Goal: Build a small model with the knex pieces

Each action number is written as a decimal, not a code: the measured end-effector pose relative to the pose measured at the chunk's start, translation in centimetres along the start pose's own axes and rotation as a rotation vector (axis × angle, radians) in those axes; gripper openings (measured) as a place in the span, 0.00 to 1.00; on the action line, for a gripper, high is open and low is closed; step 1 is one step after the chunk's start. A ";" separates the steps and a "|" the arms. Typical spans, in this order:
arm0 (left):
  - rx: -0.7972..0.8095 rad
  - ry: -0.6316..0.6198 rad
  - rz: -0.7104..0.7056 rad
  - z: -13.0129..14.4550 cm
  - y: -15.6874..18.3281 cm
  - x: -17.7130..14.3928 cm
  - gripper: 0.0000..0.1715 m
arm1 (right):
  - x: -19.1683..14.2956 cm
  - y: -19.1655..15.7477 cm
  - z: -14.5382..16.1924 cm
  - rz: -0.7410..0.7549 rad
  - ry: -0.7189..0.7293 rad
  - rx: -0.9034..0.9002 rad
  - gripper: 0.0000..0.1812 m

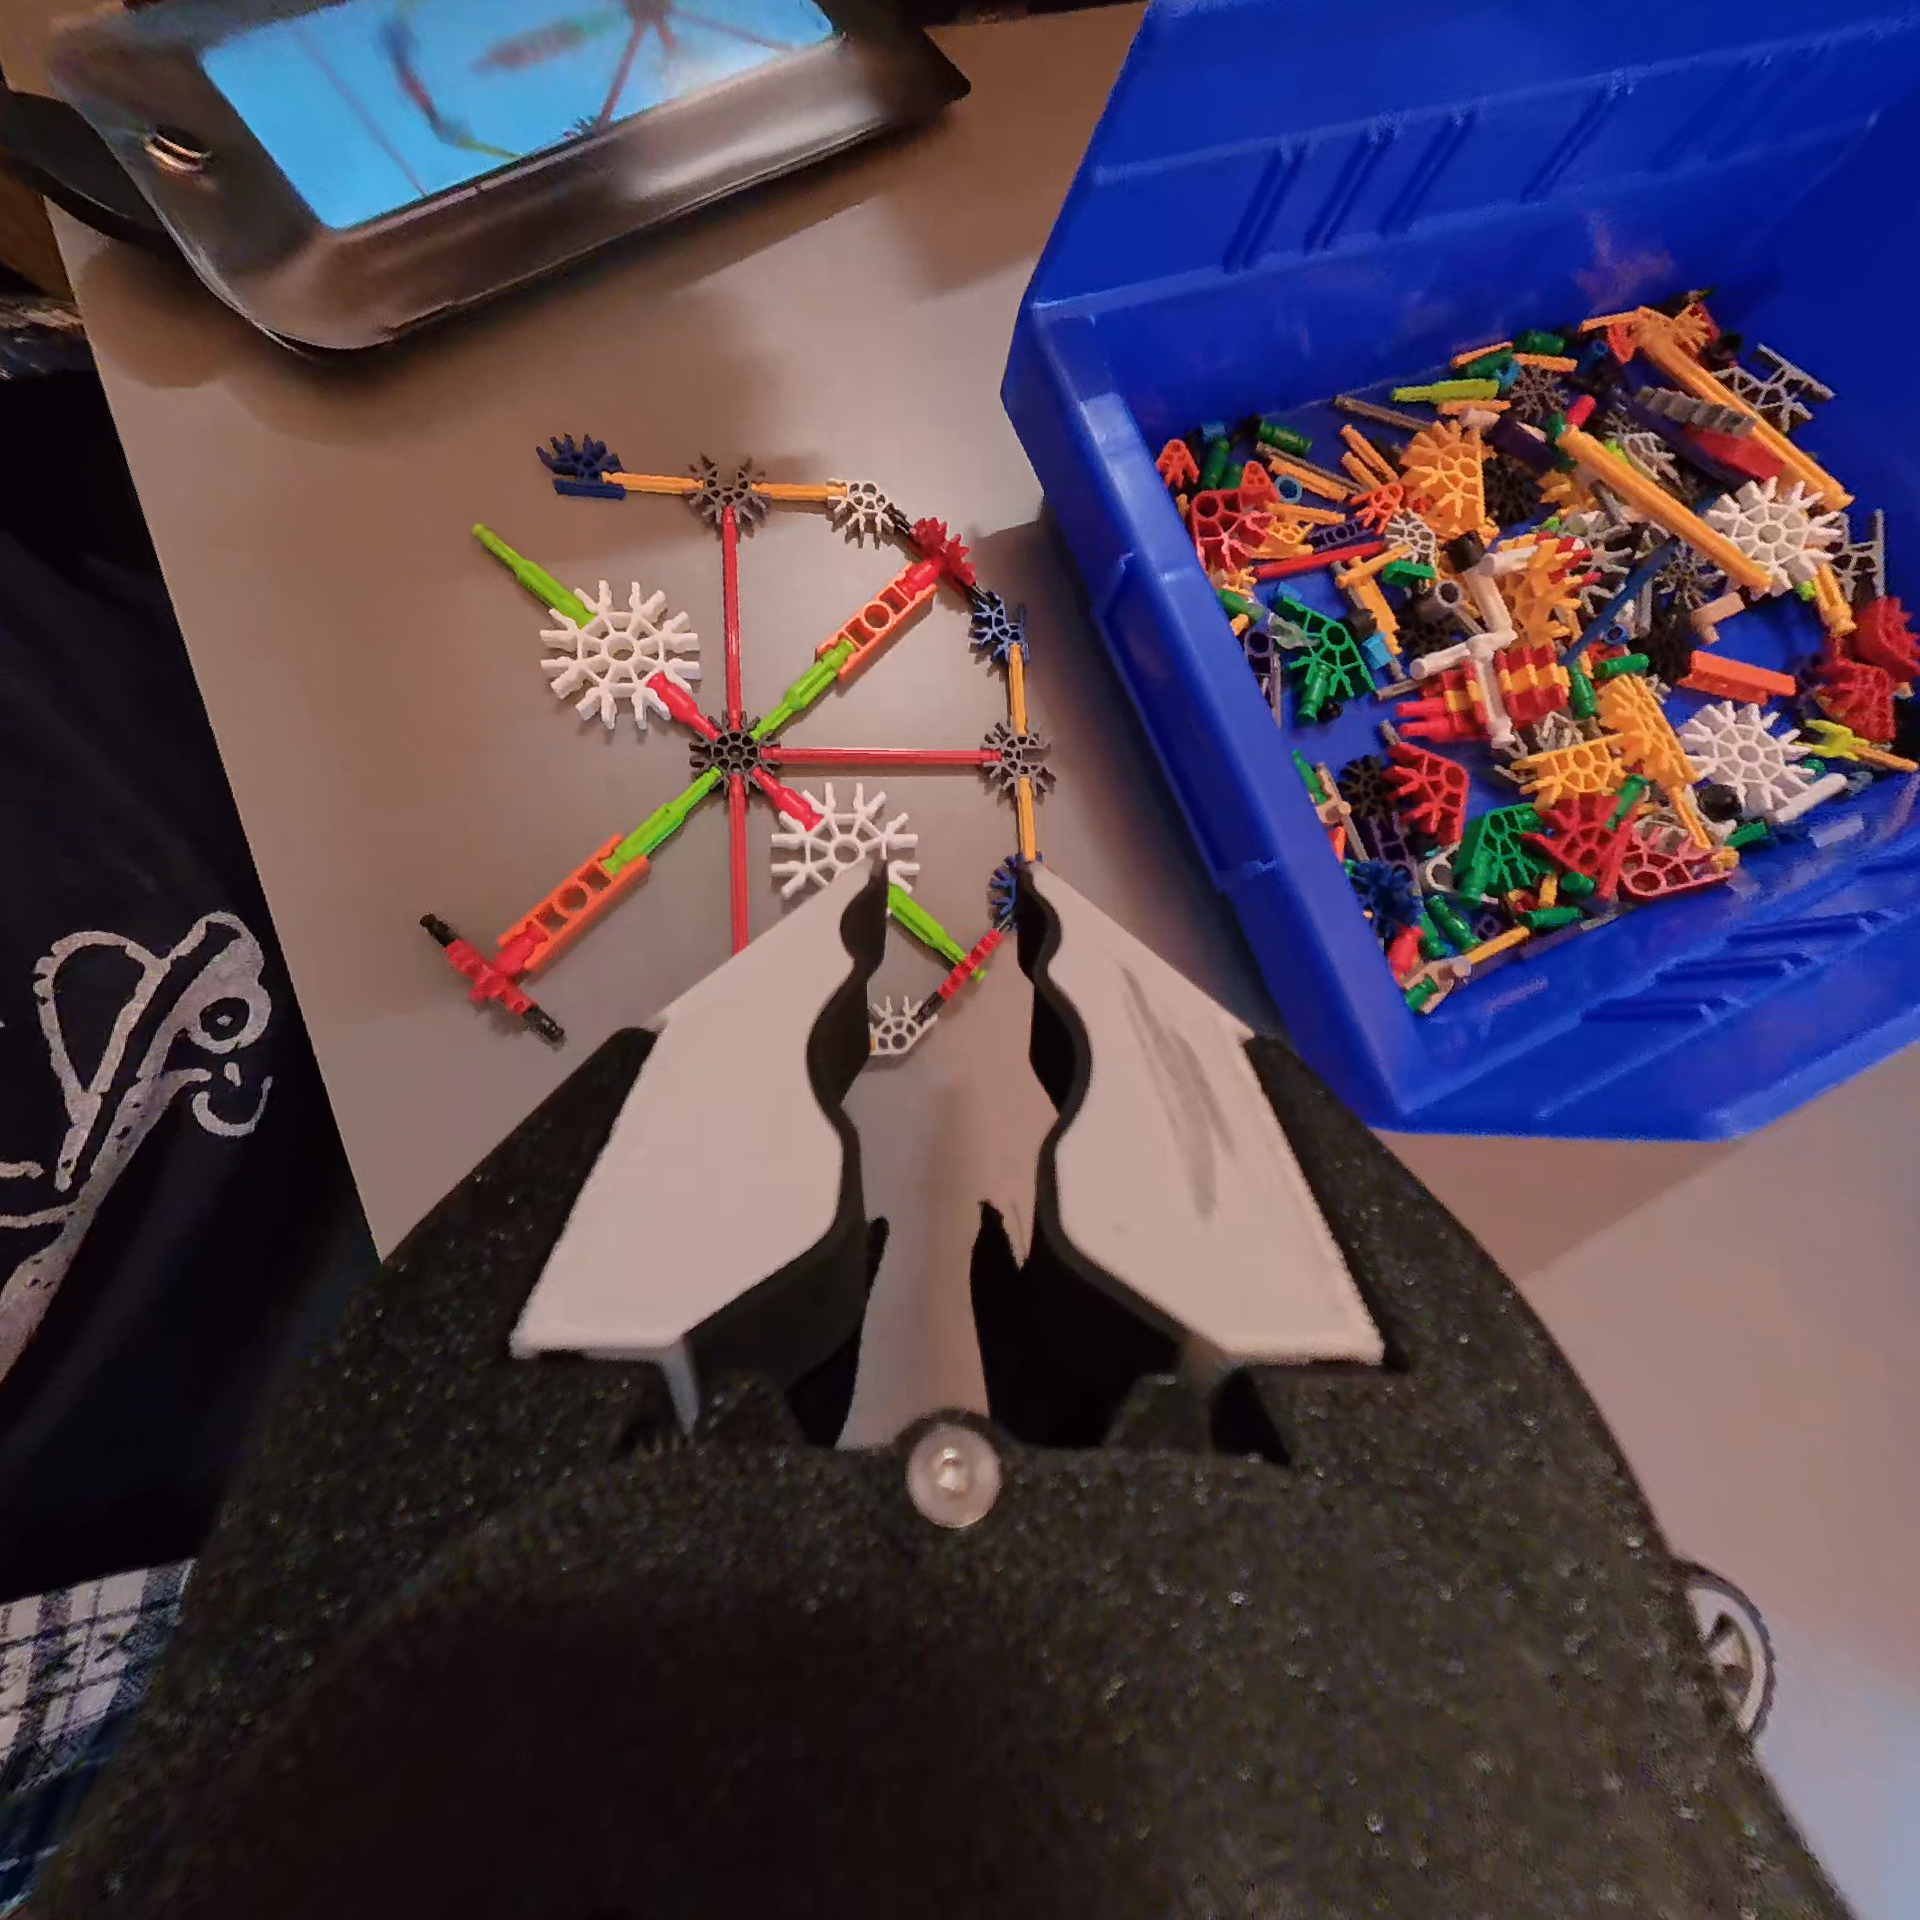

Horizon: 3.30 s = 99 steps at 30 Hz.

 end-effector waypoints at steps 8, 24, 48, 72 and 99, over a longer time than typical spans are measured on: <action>0.006 -0.011 -0.019 -0.1 -0.4 -0.9 0.11 | -0.1 0.0 0.0 -0.009 0.009 0.000 0.13; -0.009 0.033 -0.029 0.0 -0.1 -0.7 0.11 | 1.0 0.4 -3.6 -0.001 0.081 -0.064 0.13; -0.063 0.192 -0.246 -0.4 -4.1 0.2 0.12 | 9.5 15.4 -10.8 0.053 -0.128 -0.010 0.12; -0.134 0.393 -0.334 0.3 -7.5 -0.2 0.11 | 11.0 22.6 -7.7 0.015 -0.557 -0.071 0.05; -0.125 0.409 -0.347 0.9 -7.6 -0.4 0.10 | 7.0 13.2 -3.7 -0.213 -0.726 -0.304 0.08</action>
Point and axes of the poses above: each gripper's, where its closed fingertips meet, x out along the fingers, z out of its underside, y = z × x across the jaws, the point moved 7 cm from there along -x, back along the fingers, and after that the axes turned 3 degrees about y, right-handed, at the moved point
